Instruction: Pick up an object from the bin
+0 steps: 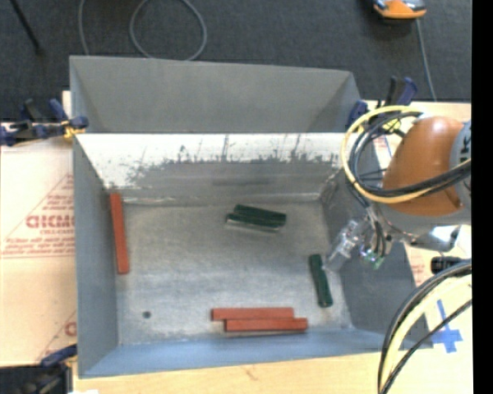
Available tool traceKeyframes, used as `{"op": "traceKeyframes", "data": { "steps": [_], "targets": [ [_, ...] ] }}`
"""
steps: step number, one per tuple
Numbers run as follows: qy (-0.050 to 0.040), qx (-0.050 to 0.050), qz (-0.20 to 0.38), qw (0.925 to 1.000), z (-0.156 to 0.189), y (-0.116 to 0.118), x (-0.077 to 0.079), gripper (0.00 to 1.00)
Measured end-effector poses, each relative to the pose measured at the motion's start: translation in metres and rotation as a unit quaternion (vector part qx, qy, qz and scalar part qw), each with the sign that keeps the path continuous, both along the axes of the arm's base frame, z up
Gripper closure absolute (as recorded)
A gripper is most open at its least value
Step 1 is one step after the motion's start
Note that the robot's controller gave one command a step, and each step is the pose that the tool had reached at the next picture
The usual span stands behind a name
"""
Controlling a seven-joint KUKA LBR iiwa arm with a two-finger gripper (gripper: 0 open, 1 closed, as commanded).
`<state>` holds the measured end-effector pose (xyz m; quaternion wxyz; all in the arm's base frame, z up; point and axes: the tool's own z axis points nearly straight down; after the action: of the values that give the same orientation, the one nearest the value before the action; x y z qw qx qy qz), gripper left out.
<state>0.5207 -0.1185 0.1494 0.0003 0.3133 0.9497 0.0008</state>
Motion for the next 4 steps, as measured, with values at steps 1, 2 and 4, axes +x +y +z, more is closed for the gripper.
{"op": "traceKeyframes", "data": {
  "steps": [1,2,4],
  "targets": [
    [-0.0021,-0.001,-0.122,0.9926,0.030,0.037,0.000,1.00],
    [-0.0014,-0.001,-0.121,0.9927,0.030,0.036,0.000,0.00],
    [-0.0002,0.000,-0.059,0.9982,-0.068,-0.021,-0.024,1.00]
  ]
}}
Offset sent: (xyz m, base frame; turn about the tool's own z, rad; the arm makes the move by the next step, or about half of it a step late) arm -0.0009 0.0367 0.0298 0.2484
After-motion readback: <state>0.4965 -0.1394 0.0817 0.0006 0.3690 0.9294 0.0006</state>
